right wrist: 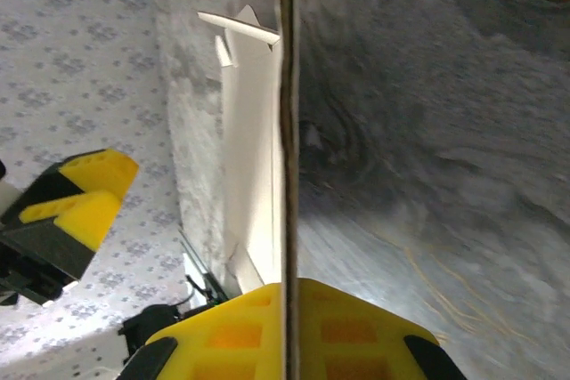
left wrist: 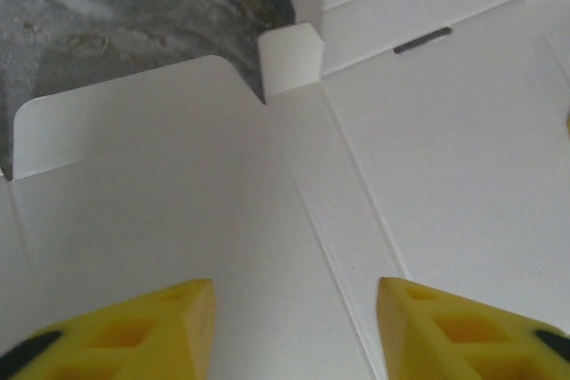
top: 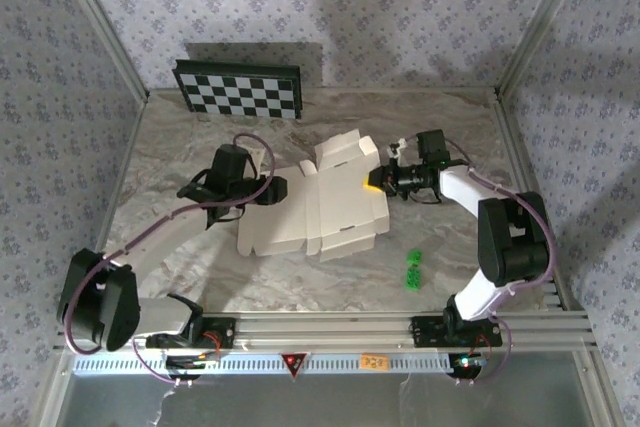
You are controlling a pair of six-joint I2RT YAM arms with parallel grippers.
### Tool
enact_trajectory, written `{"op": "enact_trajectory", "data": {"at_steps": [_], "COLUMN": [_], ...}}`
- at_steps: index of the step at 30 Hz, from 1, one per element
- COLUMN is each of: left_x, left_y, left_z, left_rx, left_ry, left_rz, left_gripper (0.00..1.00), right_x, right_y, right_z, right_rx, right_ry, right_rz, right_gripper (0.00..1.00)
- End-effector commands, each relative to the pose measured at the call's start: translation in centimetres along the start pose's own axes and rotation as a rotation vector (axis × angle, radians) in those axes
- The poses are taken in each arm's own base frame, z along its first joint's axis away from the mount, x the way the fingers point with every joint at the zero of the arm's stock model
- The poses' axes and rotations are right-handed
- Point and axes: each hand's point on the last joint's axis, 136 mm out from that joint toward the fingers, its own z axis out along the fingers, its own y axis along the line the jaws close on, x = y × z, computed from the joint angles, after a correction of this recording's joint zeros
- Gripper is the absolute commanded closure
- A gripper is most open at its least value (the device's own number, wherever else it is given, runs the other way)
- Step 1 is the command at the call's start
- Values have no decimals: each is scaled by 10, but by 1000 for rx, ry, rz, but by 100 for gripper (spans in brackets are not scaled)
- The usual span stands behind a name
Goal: Fold the paper box
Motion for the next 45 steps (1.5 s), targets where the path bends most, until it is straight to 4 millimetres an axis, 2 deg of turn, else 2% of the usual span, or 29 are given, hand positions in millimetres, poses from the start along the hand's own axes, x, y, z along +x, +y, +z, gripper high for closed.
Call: {"op": "enact_trajectory", "data": {"at_steps": [1,6,18,19,25,32,40,45], "left_x": [4,29,84,87,105,116,121,123], "left_y": [1,3,9,11,19,21,21,21], "left_z": [10,27,54,57,70,80,81,80], "left_rx": [1,18,31,27,19,34,45,54], "left_ry": [4,92,243,252,297,329,334,336], "left_rz": [-34,-61,-126,-131,-168,-191,-197,-199], "left_gripper": [55,62,65,66,71,76,78,78], "right_x": [12,13,18,8,8,15,31,35], "right_y": [-10,-24,-42,-32,-19,1,5,7], "right_z": [-4,-13,-30,-32,-27,-8,25,39], "right_rx": [65,190,555,572,740,831,852,853], "right_ry": [59,65,131,111,151,186,257,283], "right_rz": [-39,-83,-247,-283,-407,-512,-552,-563], "right_gripper": [100,100,100,100,100,100,100,100]}}
